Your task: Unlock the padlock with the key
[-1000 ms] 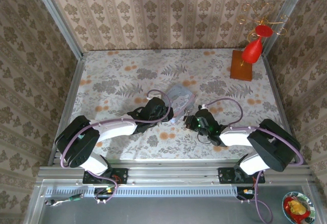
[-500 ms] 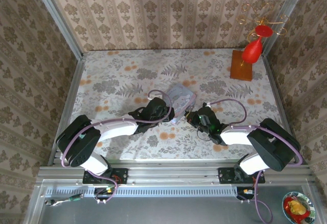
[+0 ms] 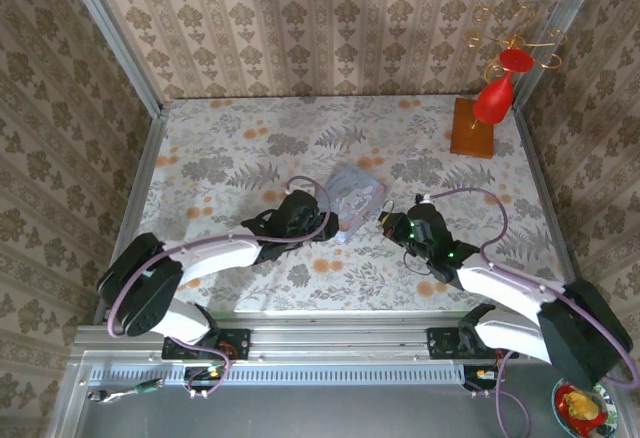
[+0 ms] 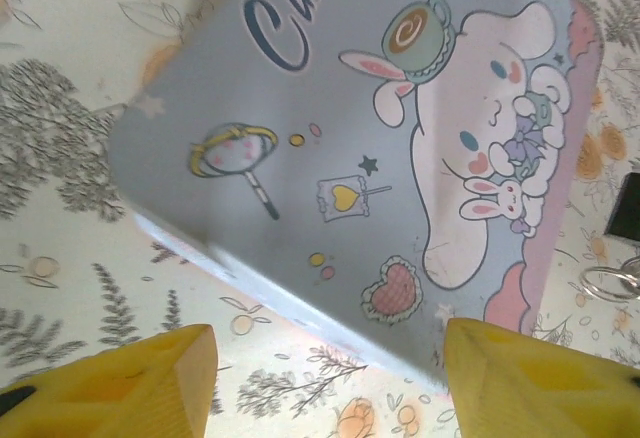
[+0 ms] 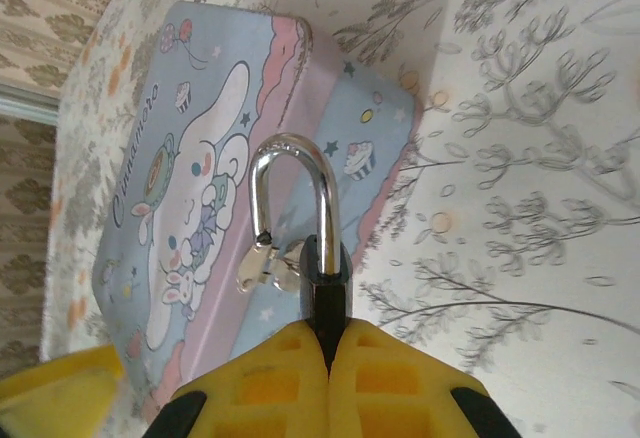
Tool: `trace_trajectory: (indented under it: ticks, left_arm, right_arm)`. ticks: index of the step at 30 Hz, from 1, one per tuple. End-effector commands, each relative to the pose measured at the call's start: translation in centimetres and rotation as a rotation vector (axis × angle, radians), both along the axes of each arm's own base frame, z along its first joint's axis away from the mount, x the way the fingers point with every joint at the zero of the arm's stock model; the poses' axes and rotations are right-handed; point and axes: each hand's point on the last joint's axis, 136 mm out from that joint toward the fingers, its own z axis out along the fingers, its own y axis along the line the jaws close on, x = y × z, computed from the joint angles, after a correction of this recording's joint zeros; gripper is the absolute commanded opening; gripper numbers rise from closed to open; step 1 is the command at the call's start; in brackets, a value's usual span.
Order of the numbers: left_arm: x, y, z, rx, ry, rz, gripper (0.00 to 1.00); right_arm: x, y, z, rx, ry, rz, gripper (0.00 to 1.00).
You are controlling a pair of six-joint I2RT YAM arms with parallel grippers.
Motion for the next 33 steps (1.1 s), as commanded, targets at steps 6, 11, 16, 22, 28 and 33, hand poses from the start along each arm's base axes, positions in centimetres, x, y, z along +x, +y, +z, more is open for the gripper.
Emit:
trace_trajectory:
  ticks: [6,11,16,22,28,33]
  left_arm:
    - [0.5,4.1,4.6,0.018,-0.198,-0.075,0.67]
    - [-0.7,7.9,3.9,0.033,-0.204,-0.059,0.68]
    - [-2.0,11.1,3.2,0.068,-0.196,0.005,0.69]
    - [-3.2,13.9,2.1,0.078,-0.173,0.083,0.69]
    - [-3.3,15.1,2.5,0.061,-0.205,0.123,0.71]
    - [-2.6,16.1,3.4,0.115,-0.237,0.159,0.73]
  right_arm:
    - [-3.7,-1.3,-0.3,-0.149,0.067,0.194,0.0]
    - [-5.2,-0.8,-1.1,-0.168,0.106,0.294,0.0]
    - [-5.7,-1.2,-3.1,-0.188,0.167,0.302,0.0]
    - [-6.2,-3.3,-5.0,-0.215,0.238,0.258,0.08]
    - [-6.3,-4.0,-4.6,-0.223,0.238,0.232,0.39]
    - [-6.1,-4.9,-2.8,-0.253,0.207,0.2,0.56]
